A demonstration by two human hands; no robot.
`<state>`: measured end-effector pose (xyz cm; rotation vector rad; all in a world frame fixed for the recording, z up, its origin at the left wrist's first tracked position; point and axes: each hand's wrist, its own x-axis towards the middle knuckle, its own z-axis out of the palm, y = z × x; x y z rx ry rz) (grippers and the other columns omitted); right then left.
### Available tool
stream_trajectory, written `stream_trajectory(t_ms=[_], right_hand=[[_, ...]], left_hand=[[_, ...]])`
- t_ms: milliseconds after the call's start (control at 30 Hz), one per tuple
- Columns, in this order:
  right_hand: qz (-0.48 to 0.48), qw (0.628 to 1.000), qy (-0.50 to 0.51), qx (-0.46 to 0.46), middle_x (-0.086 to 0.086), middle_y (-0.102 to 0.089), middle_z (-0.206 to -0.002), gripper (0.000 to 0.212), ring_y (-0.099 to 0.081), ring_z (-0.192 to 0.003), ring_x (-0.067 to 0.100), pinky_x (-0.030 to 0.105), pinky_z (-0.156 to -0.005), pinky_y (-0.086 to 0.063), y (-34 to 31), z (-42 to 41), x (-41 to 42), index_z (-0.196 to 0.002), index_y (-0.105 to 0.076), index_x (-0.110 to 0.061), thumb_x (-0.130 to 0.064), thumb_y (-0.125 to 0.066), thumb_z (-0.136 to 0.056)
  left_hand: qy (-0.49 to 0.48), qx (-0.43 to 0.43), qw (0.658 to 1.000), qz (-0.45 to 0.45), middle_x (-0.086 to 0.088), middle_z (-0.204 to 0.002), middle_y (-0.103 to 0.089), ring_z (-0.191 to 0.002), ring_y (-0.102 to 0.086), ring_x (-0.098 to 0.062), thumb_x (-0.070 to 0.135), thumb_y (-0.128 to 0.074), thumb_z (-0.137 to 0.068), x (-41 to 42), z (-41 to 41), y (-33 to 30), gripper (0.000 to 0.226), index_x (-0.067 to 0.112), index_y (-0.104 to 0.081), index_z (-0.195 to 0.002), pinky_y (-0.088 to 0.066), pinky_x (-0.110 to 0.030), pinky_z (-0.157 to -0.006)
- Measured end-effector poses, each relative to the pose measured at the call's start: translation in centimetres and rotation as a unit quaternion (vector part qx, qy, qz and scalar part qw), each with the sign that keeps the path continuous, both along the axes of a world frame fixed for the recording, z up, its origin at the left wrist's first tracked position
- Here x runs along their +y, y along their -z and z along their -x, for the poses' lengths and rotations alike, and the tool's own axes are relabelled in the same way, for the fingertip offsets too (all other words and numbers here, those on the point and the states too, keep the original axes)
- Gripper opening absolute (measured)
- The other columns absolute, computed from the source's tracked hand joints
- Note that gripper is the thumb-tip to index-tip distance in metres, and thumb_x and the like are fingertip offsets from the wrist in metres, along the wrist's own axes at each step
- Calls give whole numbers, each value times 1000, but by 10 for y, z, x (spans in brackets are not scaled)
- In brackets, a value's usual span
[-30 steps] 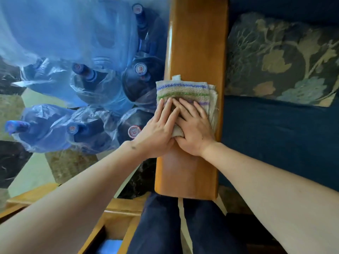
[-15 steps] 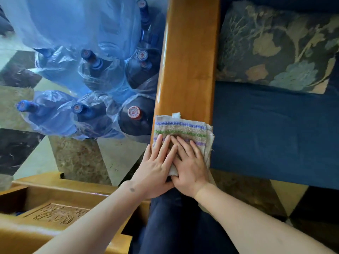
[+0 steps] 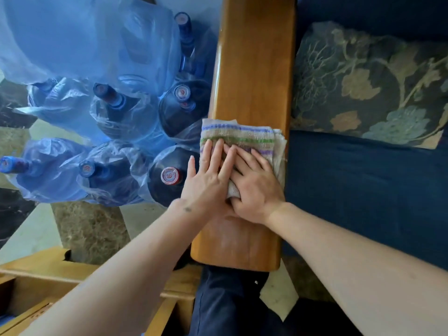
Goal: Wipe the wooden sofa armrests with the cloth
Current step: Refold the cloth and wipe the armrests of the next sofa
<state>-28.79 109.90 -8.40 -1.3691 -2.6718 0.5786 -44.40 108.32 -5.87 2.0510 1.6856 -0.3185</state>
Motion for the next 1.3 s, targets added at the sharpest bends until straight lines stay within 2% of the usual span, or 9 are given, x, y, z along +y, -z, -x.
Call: stream_trajectory(t_ms=[133,233,333,567,767,967,1067,1300], right_hand=[[-20,1000,-8,-2,0,-25,-172,82,-15,-160,20,44,-130,-6,2,8,91,-162,-33,-20,-44,-57,-88],[-29,999,1,-13,2,-26,-172,81,-16,-159,22,43,-130,-5,5,16,166,-162,-34,-19,-42,-58,-88],[-47,999,7,-17,2,-28,-171,77,-19,-158,24,46,-129,-10,5,16,231,-161,-36,-20,-40,-51,-88],[-42,999,-6,-11,0,-33,-169,76,-22,-157,23,46,-129,-13,0,8,333,-160,-38,-22,-35,-48,-86],[-33,999,-1,-10,3,-38,-166,73,-23,-157,23,41,-127,-8,0,7,384,-156,-45,-21,-28,-52,-84],[-27,999,20,-11,0,-28,-171,68,-14,-159,19,39,-128,-4,1,11,382,-161,-34,-26,-30,-44,-95],[-33,999,35,-13,-2,-22,-173,67,-10,-160,17,39,-129,-1,5,9,349,-163,-29,-26,-32,-42,-98],[2,999,18,-34,-3,-18,-174,79,-7,-160,17,42,-130,-1,0,-1,185,-165,-23,-23,-34,-49,-91]], left_hand=[[-7,-8,1000,11,-13,-170,21,-155,23,-35,88,-66,-60,93,7,2,151,19,24,-159,-4,-64,-124],[-11,8,1000,28,-11,-168,27,-153,27,-35,90,-70,-53,175,11,6,158,22,29,-156,0,-65,-124],[-34,-1,999,22,-9,-168,28,-153,28,-34,91,-72,-47,240,6,10,163,24,29,-156,-1,-65,-123],[-63,-28,998,-6,-10,-169,24,-153,28,-37,91,-72,-47,333,-4,15,161,24,23,-159,-2,-66,-123],[-84,-43,995,-14,-7,-169,25,-152,30,-37,89,-75,-46,383,-7,19,162,25,21,-159,-2,-68,-122],[-79,-44,995,-45,-8,-170,22,-153,27,-35,83,-75,-59,384,-5,22,151,24,20,-160,-5,-67,-123],[-53,-42,997,-49,-8,-171,20,-154,25,-35,80,-75,-63,358,-5,21,146,24,19,-160,-5,-69,-122],[-21,-53,998,-33,-9,-170,21,-153,27,-34,90,-64,-59,187,-7,24,149,21,23,-158,-9,-66,-123]])
